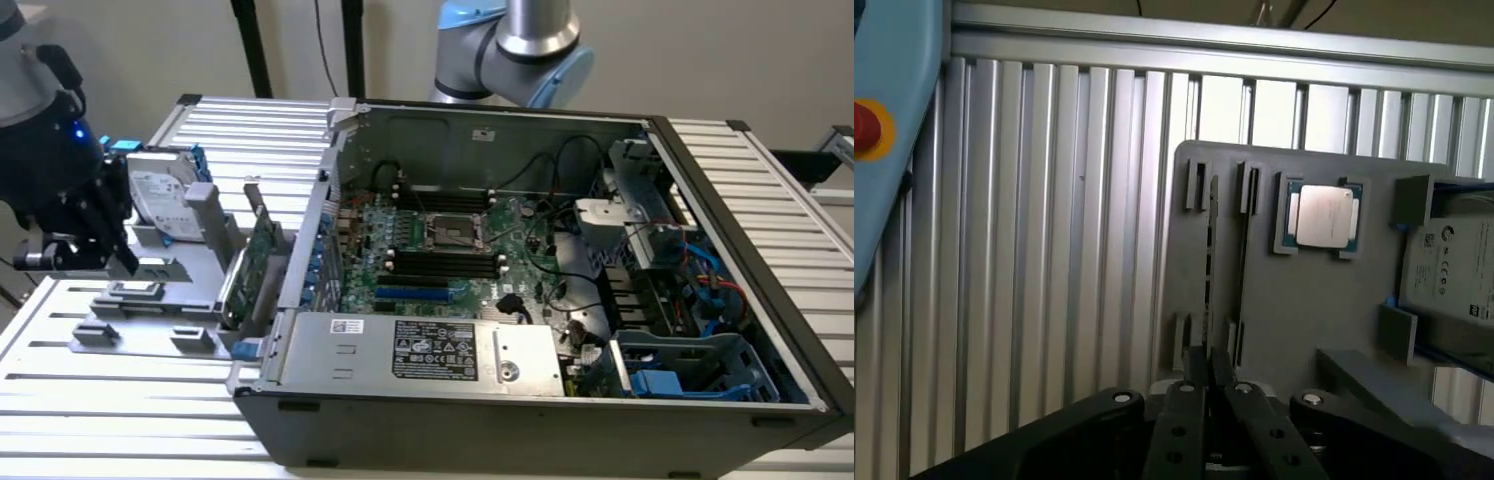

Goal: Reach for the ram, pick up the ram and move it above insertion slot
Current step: 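Pick up the ram and move it above insertion slot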

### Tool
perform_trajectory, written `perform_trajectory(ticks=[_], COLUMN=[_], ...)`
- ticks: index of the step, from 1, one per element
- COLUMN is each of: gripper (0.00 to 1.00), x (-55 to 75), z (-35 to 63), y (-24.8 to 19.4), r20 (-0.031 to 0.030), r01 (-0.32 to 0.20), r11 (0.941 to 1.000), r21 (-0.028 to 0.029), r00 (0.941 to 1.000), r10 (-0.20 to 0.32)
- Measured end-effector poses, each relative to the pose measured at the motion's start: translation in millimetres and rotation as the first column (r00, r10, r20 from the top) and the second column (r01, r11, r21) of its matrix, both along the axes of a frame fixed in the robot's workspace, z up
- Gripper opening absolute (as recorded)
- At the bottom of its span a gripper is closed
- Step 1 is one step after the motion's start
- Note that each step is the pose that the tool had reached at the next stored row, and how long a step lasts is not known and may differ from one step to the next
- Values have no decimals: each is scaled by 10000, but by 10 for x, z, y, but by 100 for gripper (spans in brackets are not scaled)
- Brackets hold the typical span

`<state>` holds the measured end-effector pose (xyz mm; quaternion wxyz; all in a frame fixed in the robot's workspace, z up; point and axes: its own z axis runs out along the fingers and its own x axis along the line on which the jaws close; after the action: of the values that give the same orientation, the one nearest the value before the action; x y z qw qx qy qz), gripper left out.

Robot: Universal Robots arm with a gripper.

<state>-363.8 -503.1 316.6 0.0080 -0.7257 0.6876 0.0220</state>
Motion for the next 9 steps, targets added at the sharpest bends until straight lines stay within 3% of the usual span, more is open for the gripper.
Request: perform_trajectory(ticks=[9], gripper=[13], x=[206], z=[391], y=[0], r20=[3], r01=[-110], r11=[9999], r21=[100], r00=[9999], r10=[110])
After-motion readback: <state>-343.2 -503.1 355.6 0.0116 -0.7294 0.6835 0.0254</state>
